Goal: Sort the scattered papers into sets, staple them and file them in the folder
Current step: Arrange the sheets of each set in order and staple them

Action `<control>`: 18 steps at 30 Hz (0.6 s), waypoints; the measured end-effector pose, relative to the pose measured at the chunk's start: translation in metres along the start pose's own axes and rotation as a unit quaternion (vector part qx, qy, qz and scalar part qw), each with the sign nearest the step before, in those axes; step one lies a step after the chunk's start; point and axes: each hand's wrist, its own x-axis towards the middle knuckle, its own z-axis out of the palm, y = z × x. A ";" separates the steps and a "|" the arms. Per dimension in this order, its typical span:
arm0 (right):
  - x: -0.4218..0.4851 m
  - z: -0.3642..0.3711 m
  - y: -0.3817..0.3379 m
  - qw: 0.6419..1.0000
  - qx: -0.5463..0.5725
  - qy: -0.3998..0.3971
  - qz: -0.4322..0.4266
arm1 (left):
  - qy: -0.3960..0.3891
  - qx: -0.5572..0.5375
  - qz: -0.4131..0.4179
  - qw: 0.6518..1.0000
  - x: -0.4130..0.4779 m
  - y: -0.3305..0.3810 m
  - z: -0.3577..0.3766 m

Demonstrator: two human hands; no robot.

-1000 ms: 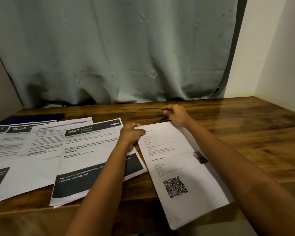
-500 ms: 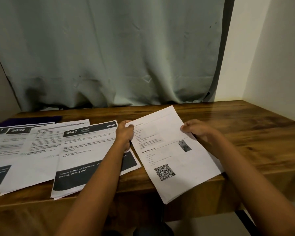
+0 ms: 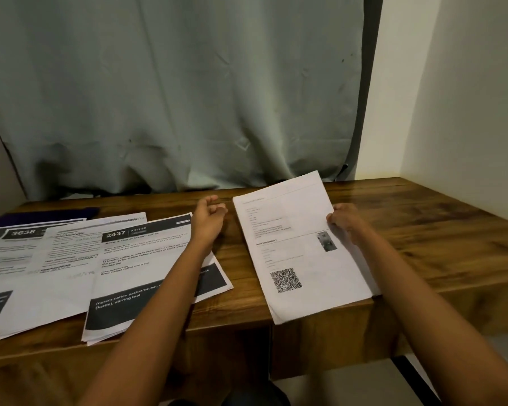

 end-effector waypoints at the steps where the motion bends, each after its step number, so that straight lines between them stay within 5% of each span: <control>1: 0.003 -0.009 0.000 1.000 -0.028 0.015 0.003 | -0.014 0.026 0.018 0.999 -0.001 0.002 -0.003; 6: 0.019 -0.038 0.014 0.987 -0.149 0.048 0.033 | -0.077 0.155 0.047 0.984 -0.013 0.006 -0.028; 11: 0.028 -0.042 0.036 0.982 -0.177 0.042 0.043 | -0.046 0.257 0.049 0.964 -0.022 0.002 -0.058; 18: 0.008 -0.009 0.007 0.949 -0.275 0.136 -0.074 | 0.045 0.428 -0.101 0.897 -0.022 0.001 -0.107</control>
